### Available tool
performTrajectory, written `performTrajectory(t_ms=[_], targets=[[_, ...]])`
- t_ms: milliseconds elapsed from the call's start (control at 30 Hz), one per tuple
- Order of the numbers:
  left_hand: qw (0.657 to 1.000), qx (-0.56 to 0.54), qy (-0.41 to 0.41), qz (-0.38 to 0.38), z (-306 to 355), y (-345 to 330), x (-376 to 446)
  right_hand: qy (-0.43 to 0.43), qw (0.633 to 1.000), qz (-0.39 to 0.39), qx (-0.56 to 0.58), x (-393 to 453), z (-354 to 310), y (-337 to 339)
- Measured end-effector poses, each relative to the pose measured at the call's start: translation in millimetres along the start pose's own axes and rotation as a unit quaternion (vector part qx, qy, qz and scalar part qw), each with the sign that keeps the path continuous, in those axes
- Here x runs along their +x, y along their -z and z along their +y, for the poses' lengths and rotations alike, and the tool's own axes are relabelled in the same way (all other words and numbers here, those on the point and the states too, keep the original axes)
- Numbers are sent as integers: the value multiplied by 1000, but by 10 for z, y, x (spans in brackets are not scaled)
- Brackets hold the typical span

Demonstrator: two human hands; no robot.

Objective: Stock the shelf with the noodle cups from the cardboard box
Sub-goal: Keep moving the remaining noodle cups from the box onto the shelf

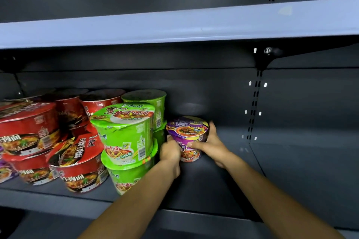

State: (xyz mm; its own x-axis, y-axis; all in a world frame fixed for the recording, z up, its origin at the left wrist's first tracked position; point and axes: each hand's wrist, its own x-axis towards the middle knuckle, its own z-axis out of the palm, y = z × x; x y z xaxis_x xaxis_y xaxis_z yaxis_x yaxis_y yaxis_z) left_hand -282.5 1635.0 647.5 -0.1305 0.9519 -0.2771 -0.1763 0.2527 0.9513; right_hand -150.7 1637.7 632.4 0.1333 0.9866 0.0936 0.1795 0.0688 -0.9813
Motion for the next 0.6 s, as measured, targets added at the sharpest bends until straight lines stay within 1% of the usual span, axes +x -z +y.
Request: performTrajectory(t_ms=[200, 300, 367, 600], targets=[[999, 8, 6, -44, -62, -35, 7, -23, 999, 31, -12, -104, -47, 17], [998, 14, 9, -64, -28, 2, -184, -33, 998, 49, -33, -219, -95, 41], [995, 26, 17, -91, -47, 40, -286, -37, 997, 63, -39, -299, -96, 58], [991, 78, 10, -106, -56, 321, -694, -15, 993, 104, -46, -869, -307, -115]])
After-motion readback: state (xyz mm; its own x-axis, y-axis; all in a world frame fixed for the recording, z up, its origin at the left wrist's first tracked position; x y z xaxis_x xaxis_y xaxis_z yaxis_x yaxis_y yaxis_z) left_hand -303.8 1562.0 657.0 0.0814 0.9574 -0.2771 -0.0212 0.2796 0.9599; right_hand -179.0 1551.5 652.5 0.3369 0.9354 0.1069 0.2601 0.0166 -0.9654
